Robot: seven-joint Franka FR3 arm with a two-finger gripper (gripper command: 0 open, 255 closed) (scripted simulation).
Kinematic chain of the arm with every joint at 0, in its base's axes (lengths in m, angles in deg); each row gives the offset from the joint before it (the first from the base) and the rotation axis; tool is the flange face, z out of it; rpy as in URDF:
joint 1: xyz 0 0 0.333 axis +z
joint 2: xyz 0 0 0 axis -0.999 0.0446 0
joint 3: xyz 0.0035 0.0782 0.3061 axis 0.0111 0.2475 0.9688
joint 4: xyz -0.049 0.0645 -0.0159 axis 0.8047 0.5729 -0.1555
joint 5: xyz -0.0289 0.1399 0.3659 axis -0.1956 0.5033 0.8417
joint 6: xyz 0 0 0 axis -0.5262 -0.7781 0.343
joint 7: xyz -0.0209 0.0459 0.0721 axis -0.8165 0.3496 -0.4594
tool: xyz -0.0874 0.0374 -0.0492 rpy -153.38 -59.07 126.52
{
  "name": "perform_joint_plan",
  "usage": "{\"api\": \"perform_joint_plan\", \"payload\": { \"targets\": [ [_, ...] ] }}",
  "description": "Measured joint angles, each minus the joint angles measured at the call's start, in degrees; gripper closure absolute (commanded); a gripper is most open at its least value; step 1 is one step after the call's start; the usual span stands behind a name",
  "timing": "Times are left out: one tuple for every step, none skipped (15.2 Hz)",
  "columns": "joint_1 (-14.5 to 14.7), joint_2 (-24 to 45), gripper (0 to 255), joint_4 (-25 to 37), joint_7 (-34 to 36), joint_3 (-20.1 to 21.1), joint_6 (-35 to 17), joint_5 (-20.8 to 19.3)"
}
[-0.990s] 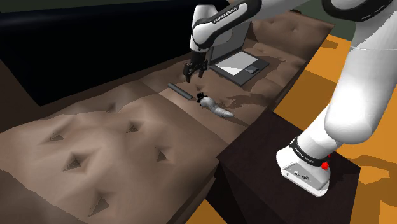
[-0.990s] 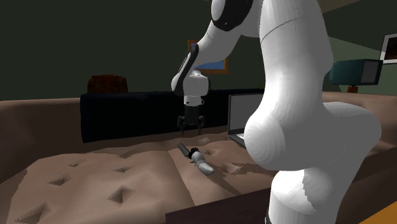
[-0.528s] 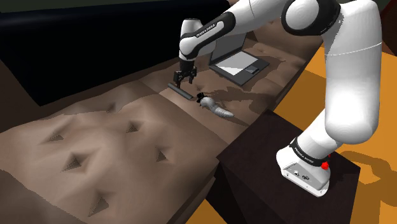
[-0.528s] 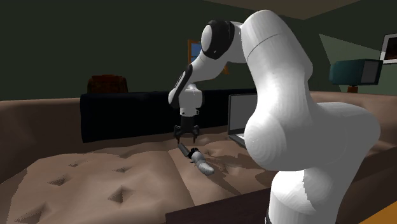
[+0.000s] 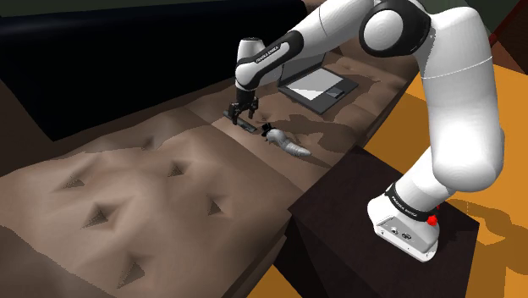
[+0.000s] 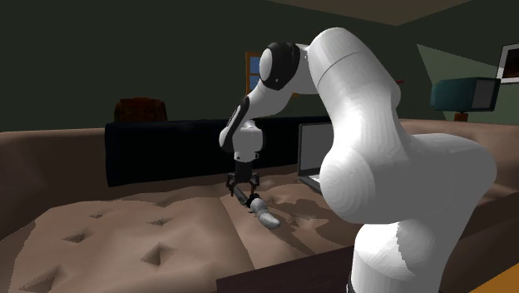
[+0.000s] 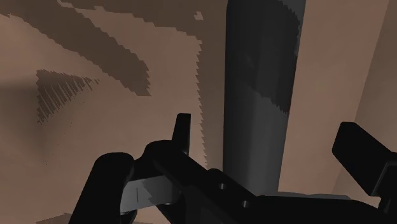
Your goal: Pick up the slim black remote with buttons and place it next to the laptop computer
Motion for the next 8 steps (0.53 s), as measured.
{"api": "perform_joint_plan", "payload": {
  "targets": [
    [-0.04,0.09,0,-0.21,-0.06,-0.01,-0.3,0.0],
    [-0.04,0.18,0,-0.25,-0.08,-0.01,-0.43,0.0],
    [-0.05,0.24,0,-0.25,-0.09,-0.01,-0.49,0.0],
    [-0.05,0.25,0,-0.26,-0.09,-0.02,-0.52,0.0],
    [-0.06,0.25,0,-0.27,-0.1,-0.02,-0.54,0.0],
    [-0.06,0.25,0,-0.27,-0.1,-0.02,-0.55,0.0],
    [-0.06,0.25,255,-0.27,-0.1,-0.02,-0.55,0.0],
    [-0.06,0.25,255,-0.27,-0.1,-0.02,-0.55,0.0]
  ]
}}
